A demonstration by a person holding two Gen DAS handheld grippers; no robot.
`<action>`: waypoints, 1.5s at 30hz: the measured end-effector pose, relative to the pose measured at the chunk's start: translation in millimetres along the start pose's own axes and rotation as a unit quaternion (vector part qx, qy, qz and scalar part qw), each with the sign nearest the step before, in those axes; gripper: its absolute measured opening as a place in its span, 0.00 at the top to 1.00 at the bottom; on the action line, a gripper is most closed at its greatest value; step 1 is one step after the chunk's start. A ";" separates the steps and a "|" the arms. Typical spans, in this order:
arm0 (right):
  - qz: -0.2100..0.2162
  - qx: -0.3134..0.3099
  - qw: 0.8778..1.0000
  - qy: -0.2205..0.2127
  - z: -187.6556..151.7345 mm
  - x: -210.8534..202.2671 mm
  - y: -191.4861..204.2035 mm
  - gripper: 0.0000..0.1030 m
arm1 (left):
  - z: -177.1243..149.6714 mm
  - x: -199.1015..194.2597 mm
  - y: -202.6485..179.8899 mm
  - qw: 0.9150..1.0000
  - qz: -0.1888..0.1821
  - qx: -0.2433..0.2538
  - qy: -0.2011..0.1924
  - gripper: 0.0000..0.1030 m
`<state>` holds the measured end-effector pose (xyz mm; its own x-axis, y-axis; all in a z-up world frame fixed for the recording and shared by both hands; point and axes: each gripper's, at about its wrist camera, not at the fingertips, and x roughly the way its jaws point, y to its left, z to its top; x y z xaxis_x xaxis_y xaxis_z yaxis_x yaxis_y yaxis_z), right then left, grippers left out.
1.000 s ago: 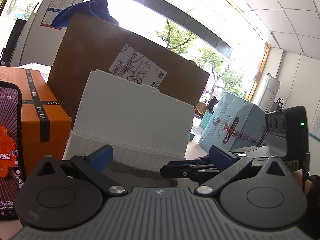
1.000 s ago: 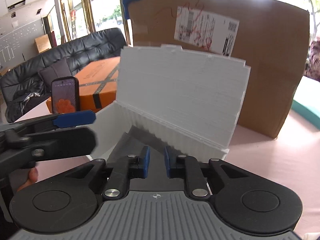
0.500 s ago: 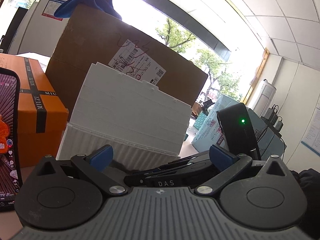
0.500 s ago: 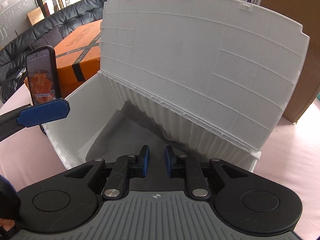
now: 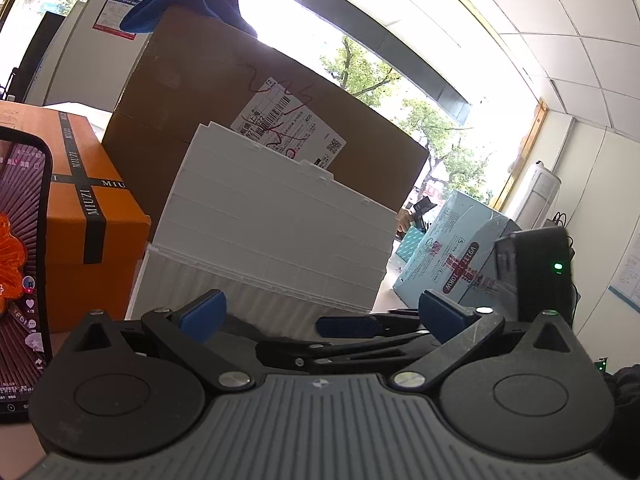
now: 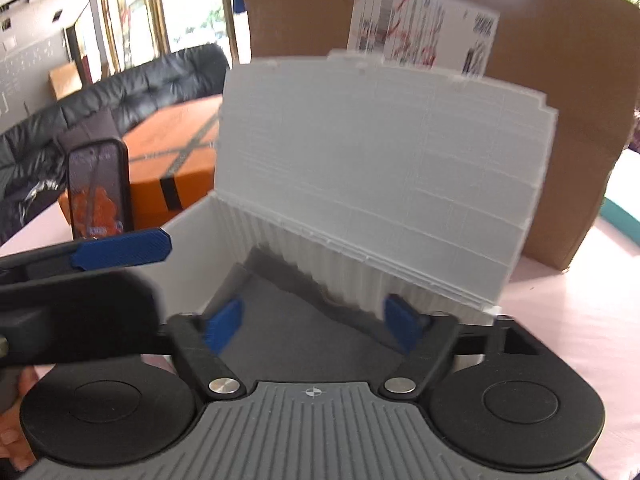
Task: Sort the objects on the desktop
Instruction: 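Open both grippers and release the grey cloth inside the white box, then withdraw both grippers from the white box toward the folded white napkin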
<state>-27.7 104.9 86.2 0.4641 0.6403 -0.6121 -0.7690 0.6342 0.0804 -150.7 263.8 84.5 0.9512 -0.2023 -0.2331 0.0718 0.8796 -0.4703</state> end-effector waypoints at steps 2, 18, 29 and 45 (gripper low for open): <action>-0.003 0.007 1.000 -0.024 -3.9 -13.4 -1.0 0.05 | -2.1 1.3 0.0 1.000 0.002 0.002 -0.001 0.00; -0.064 0.115 0.981 -0.142 -66.5 -86.0 -11.2 0.00 | -20.0 7.9 -19.7 0.999 -0.002 0.054 0.004 0.00; -0.110 0.079 0.976 -0.169 -115.0 -123.7 2.5 0.00 | -43.5 3.8 -50.8 0.994 -0.032 0.104 0.005 0.00; -0.201 0.117 0.966 -0.114 -187.9 -170.4 -22.1 0.00 | -109.9 3.3 -114.5 0.958 -0.095 0.250 0.100 0.00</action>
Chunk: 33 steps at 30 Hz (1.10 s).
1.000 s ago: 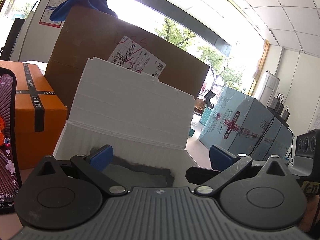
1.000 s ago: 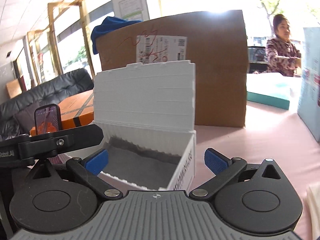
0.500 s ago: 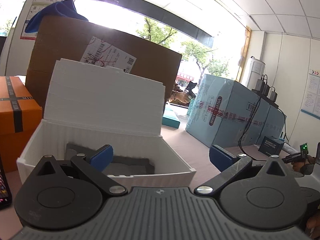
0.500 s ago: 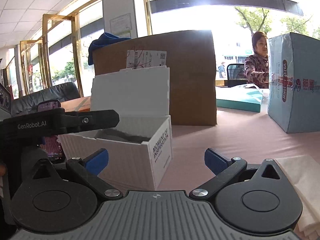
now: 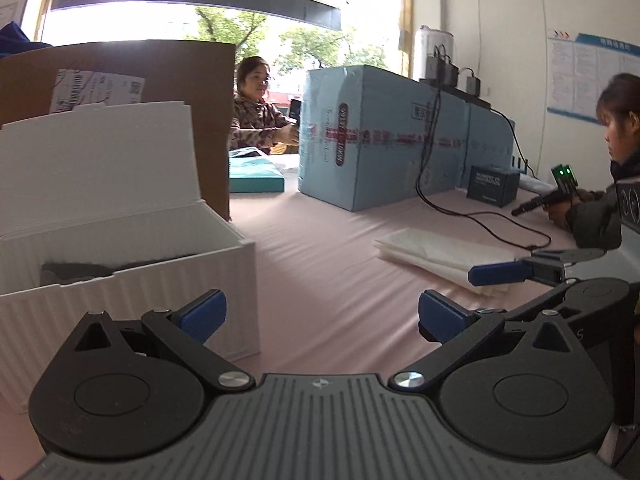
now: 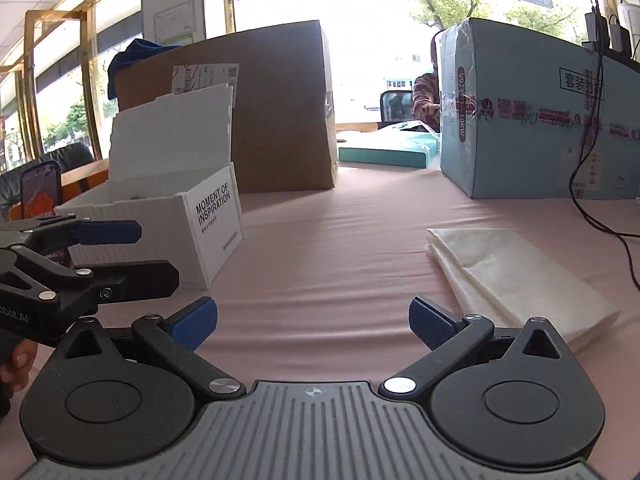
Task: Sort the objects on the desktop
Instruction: 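Withdraw both grippers from the white box toward the folded white napkin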
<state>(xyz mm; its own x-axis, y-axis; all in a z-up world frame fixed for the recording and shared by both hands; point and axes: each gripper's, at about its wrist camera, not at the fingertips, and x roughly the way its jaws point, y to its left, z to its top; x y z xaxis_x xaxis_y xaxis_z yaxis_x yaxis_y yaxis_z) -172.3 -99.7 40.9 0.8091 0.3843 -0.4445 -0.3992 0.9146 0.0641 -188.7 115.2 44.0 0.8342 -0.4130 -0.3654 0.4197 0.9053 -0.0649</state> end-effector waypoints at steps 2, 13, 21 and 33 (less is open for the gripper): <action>-0.006 -0.012 1.000 -0.003 -7.1 -7.2 -1.9 0.00 | -3.9 6.6 -3.1 0.999 -0.022 -0.009 0.022 0.00; -0.058 0.058 0.993 -0.086 -26.9 -41.3 -46.0 0.00 | -18.2 53.0 -13.2 0.990 -0.052 -0.039 0.124 0.00; -0.173 0.236 0.954 -0.065 -35.6 -40.7 -108.1 0.00 | -3.2 94.7 -49.4 0.991 -0.004 -0.013 0.134 0.00; -0.176 0.333 0.923 -0.079 -51.5 -51.1 -158.0 0.00 | 31.7 183.0 -60.4 0.985 0.024 -0.137 0.099 0.00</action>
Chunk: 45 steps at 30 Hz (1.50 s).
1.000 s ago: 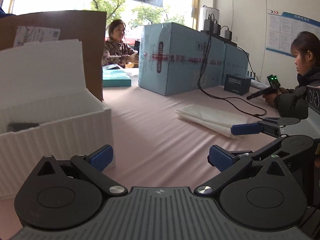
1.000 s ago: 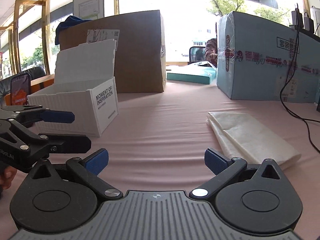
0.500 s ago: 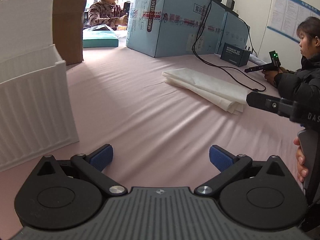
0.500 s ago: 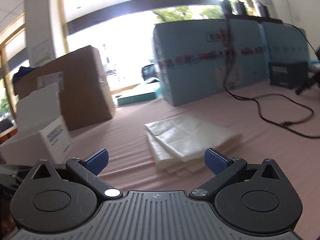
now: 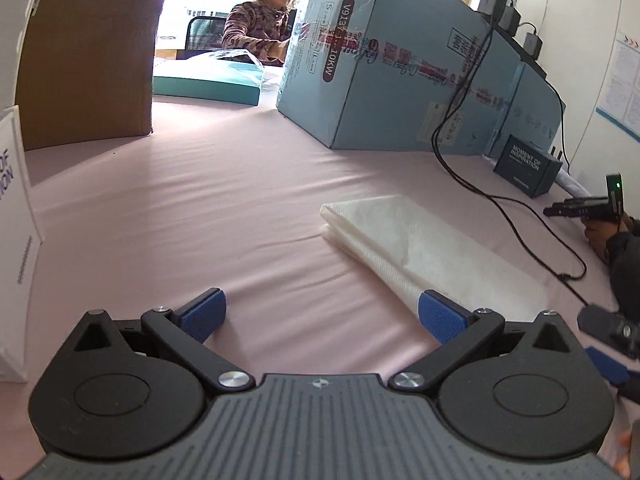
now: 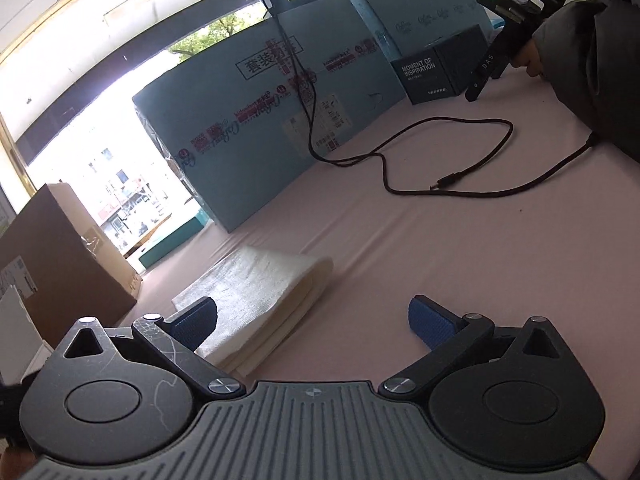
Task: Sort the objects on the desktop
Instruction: 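Withdraw both grippers from the white box toward the folded white napkin, then lower the left gripper onto the white napkin edge and close on it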
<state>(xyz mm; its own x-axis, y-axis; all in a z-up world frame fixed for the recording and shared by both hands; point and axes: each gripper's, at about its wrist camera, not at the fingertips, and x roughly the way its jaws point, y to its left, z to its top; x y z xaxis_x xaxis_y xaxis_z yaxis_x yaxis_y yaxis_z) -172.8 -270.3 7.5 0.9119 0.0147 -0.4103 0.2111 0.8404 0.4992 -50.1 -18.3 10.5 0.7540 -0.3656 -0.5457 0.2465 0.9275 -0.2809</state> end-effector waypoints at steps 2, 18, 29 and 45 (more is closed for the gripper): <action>-0.006 -0.009 1.000 0.005 0.7 2.0 3.5 0.00 | 6.9 11.7 -1.8 1.000 -0.008 -0.018 -0.005 0.00; 0.007 0.005 1.000 0.018 6.0 22.1 3.5 0.00 | 30.3 70.1 -39.5 0.993 -0.093 0.056 0.042 0.00; 0.038 -0.012 0.998 0.040 10.0 33.2 12.8 0.00 | 38.9 69.1 -13.7 0.986 -0.155 -0.020 0.057 0.00; 0.052 0.002 0.998 0.044 23.6 68.0 18.5 0.02 | 42.6 72.6 16.8 0.979 -0.144 -0.131 0.056 0.58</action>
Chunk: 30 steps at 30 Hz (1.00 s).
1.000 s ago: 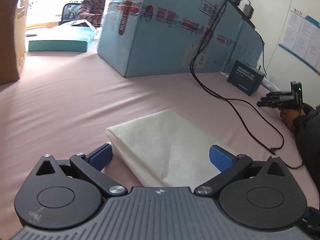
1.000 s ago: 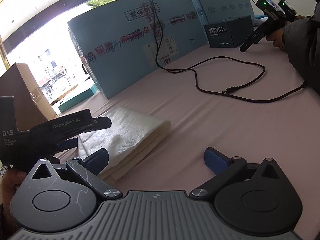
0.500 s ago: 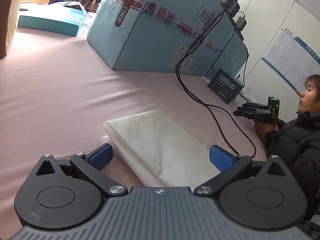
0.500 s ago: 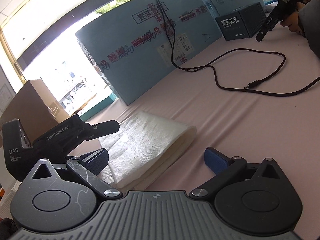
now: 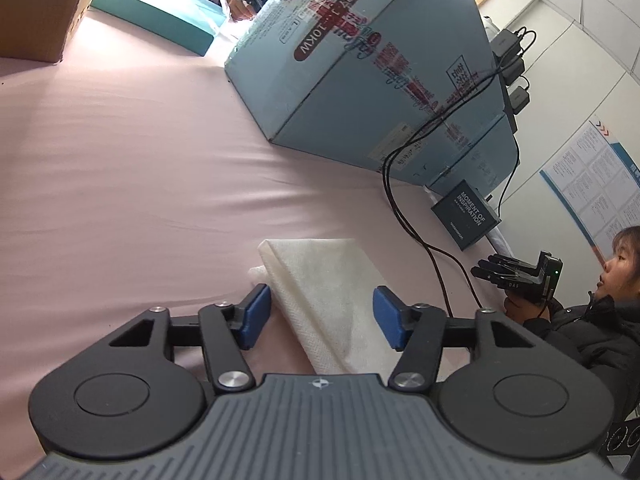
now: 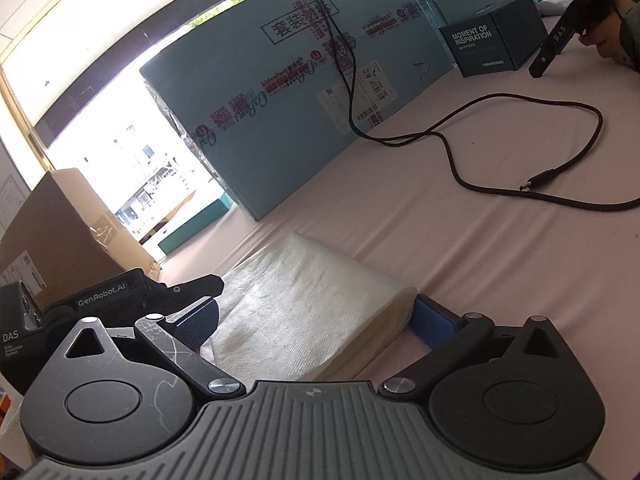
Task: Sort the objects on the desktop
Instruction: 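Lower the left gripper onto the white napkin edge and close on it, then lift the white napkin with the left gripper toward the white box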
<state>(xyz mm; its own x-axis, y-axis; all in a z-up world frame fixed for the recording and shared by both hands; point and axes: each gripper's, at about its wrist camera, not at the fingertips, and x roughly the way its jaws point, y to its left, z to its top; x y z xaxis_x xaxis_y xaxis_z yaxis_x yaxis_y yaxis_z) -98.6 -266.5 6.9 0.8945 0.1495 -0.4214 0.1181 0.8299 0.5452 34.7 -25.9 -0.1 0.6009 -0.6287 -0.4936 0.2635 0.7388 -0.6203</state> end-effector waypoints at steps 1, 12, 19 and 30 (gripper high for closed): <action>0.001 0.002 1.000 -0.001 -0.1 -0.3 -0.9 0.03 | 0.2 0.8 0.3 1.000 0.003 0.000 0.000 0.62; 0.014 0.041 0.999 0.019 -2.9 5.2 -12.7 0.87 | -1.9 3.7 1.3 1.000 0.027 0.010 -0.004 0.86; 0.024 0.030 0.999 0.006 -3.9 1.9 -9.2 0.91 | -8.2 3.3 -9.4 0.998 0.043 0.047 -0.013 0.94; 0.049 -0.010 0.998 -0.029 -2.1 -10.4 2.1 0.93 | -33.4 -19.7 -40.7 0.982 0.090 0.150 -0.075 0.97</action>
<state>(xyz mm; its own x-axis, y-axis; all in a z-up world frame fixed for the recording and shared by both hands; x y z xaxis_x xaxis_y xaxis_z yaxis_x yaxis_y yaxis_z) -108.6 -265.1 10.9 0.9247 0.1989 -0.3245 0.0219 0.8234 0.5671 -13.1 -51.7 14.4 0.7560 -0.4554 -0.4702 0.3397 0.8870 -0.3129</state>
